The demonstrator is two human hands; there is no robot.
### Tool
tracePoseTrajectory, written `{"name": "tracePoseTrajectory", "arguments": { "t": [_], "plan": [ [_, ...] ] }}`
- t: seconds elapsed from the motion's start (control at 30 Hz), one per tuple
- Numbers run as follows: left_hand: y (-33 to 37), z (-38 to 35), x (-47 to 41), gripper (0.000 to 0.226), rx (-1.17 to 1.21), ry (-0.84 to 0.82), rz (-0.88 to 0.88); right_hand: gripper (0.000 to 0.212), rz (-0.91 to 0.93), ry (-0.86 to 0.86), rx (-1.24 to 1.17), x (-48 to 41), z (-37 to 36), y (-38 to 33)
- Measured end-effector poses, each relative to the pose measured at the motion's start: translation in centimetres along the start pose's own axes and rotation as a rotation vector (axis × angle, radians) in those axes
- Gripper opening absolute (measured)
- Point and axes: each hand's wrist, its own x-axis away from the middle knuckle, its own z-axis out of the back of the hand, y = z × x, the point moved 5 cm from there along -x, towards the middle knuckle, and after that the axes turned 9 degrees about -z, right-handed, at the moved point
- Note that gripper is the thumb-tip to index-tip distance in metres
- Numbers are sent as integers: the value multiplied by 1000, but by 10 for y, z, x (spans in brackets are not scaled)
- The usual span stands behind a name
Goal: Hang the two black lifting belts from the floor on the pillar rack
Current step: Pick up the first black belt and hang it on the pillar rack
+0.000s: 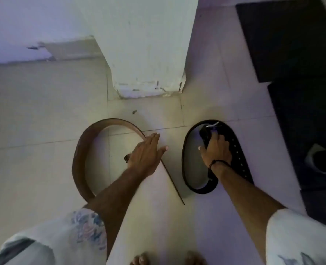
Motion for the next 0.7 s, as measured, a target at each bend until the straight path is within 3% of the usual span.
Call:
{"name": "tracePoseTrajectory", "arguments": {
  "t": [0.13,0.33,0.53,0.63,0.7],
  "plan": [
    [-11,-12,-4,67,37,48,19,22,-36,66,99,-23,-6,8],
    [22,44,19,66,275,187,112,27,159,128,-78,38,44,-37],
    [109,185,37,84,627,230,140,36,387,255,-158,130,187,-121],
    [157,274,55,55,833,346,85,34,492,349,-207,183,282,-162],
    [183,335,73,48,908,432,63,25,535,393,-291,215,352,-184]
  ]
}}
